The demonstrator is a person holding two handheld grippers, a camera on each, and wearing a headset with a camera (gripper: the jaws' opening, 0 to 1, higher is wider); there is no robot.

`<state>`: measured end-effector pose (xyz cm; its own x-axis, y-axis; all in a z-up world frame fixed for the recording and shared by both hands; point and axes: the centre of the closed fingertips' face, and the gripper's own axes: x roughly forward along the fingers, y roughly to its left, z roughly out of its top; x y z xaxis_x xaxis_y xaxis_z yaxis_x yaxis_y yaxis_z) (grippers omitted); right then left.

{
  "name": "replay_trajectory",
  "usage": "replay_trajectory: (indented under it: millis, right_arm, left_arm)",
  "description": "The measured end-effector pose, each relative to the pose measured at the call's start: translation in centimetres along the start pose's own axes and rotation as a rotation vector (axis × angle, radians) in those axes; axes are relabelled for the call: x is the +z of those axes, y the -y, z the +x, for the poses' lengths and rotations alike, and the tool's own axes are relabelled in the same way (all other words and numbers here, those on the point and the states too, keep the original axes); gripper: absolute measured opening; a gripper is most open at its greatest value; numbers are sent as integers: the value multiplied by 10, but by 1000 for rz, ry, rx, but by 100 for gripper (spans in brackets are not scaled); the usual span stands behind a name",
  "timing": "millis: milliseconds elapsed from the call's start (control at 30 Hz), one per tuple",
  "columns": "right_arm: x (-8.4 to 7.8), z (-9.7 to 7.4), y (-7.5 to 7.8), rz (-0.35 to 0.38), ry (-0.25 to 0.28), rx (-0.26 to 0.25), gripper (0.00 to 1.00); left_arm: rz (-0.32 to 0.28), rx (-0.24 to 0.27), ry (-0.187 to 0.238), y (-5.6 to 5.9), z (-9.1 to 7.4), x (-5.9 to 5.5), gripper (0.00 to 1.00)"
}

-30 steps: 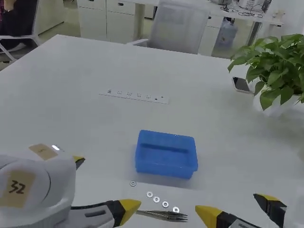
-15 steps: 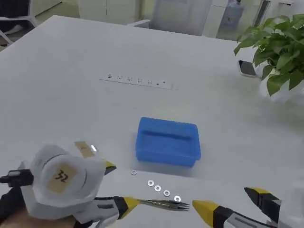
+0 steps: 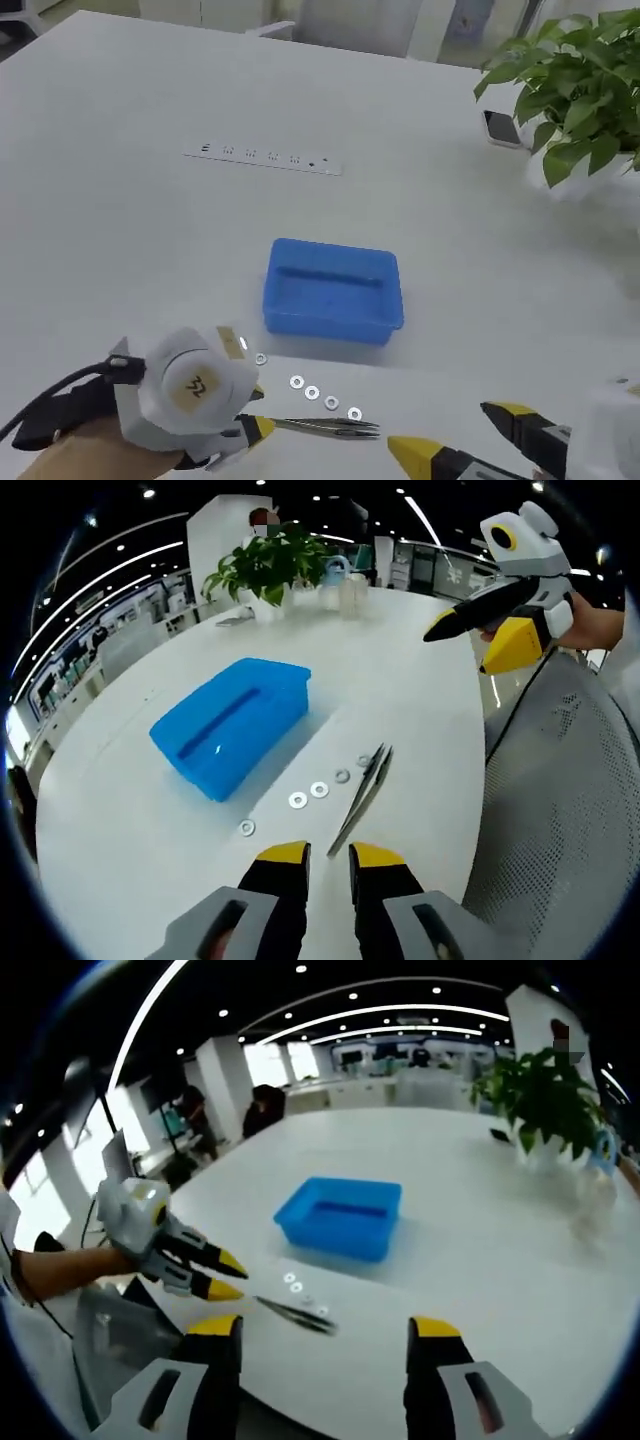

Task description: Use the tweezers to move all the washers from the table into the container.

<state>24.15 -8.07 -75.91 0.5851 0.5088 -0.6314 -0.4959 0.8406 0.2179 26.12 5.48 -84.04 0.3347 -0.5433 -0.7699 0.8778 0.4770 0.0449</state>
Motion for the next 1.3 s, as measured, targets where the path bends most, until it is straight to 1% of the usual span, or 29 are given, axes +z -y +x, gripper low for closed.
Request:
replay_trajectory:
  millis: [33,133,200,300,367,433,500,567,633,667,733,800,867,933,1000,1033,1067,1133,1167,1233,1267,1300]
  right_arm:
    - [-1,0,-1,1,-1,4,63]
    - [-3,1,-4,-4,-6,9,63]
    - [-3,0,-6,-6,-6,12,63]
    - [-3,0,-7,-10,-7,14,63]
    - [-3,-1,-8,-14,-5,14,62]
    - [-2,-2,-8,-11,0,13,62]
    - [-2,-3,-8,-11,0,11,62]
    - [-2,-4,-8,-15,5,8,62]
    - [-1,-4,-9,-13,12,9,62]
    - [0,-4,-10,-12,13,10,61]
    - [1,-4,-14,-18,19,14,61]
    - [2,-5,-18,-28,22,20,60]
    - [2,-4,-21,-42,22,27,59]
    - [1,-4,-24,-61,16,37,57]
    - [0,-3,-26,-86,10,40,54]
    - [0,-4,-26,-95,9,40,52]
    - [0,-4,-28,-105,10,45,50]
    - [1,-4,-32,-116,7,62,47]
    - [0,-4,-34,-128,1,71,45]
    - [-1,-4,-36,-156,-13,76,38]
    - [-1,-4,-38,-174,-16,75,36]
    - [-1,-4,-39,-183,-16,79,33]
  left_arm:
    - [5,-7,-6,1,3,-2,9]
    - [1,-23,-21,2,11,-7,9]
    - [15,-27,-24,2,16,-8,6]
    - [40,-35,-43,2,20,-11,5]
    - [48,-42,-39,3,21,-10,5]
    - [44,-61,-35,5,22,-9,7]
    - [48,-64,-33,4,22,-9,4]
    - [66,-68,-33,4,21,-9,0]
    - [101,-79,-49,5,21,-11,0]
    - [122,-78,-44,6,21,-10,0]
    - [125,-82,-44,9,18,-9,0]
    - [140,-85,-34,10,16,-5,0]
    - [167,-80,-16,14,9,3,0]
    - [170,-76,-7,16,4,8,0]
    - [173,-72,21,20,-5,19,0]
    - [192,-59,55,22,-11,29,0]
    - [195,-56,66,24,-14,33,0]
    - [190,-56,76,29,-23,42,0]
    - [195,-54,96,32,-28,50,0]
    - [209,-49,120,37,-34,59,0]
    - [222,-47,136,40,-38,66,0]
    - [224,-49,145,43,-41,69,0]
